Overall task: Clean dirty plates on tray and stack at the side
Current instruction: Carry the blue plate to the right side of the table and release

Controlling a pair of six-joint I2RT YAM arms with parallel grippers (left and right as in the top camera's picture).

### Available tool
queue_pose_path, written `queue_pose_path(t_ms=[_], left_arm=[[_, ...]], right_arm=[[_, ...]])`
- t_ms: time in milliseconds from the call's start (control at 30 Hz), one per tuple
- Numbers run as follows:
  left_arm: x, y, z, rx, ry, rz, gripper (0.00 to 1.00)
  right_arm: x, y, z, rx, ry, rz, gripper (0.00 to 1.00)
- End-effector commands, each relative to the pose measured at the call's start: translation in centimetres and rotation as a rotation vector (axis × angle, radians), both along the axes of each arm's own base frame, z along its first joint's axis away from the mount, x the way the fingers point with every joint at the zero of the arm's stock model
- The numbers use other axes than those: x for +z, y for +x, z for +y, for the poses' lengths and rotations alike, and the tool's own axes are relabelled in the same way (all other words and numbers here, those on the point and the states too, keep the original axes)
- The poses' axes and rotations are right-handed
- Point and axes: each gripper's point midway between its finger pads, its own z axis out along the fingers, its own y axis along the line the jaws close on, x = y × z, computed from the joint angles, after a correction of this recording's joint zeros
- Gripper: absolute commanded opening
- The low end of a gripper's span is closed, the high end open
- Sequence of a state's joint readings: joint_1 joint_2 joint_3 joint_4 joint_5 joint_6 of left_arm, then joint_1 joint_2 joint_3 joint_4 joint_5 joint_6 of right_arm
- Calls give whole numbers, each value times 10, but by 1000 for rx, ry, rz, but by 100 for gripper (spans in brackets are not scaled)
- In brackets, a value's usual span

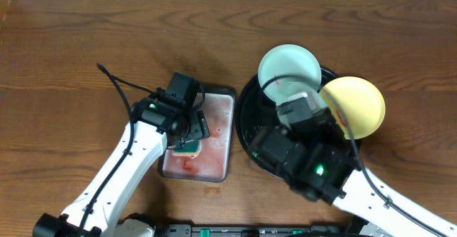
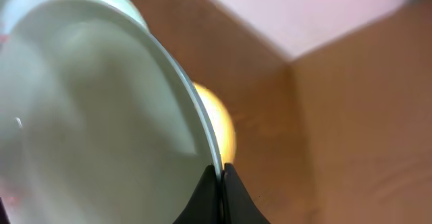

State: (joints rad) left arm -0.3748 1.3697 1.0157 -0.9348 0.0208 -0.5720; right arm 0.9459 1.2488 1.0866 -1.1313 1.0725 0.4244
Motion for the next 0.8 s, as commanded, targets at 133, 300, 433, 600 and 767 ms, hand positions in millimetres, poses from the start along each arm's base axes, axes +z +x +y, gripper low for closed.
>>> queue_pose_path(t_ms=[133,300,433,600,767], left_arm=[[2,0,2,2,2,-8,85],[2,0,2,2,2,-8,85],[2,0,2,2,2,-8,85],[2,0,2,2,2,-8,85],[2,0,2,2,2,-8,85]], right_arm=[[-48,14,-36,-265,501,245,1],[-51,35,-61,-248,819,333,1],[-42,52,-113,-343,1064,240,1],[-43,44,-247,-679,1318,-51,1],[-77,15,-324,-1020,1365,-184,1]])
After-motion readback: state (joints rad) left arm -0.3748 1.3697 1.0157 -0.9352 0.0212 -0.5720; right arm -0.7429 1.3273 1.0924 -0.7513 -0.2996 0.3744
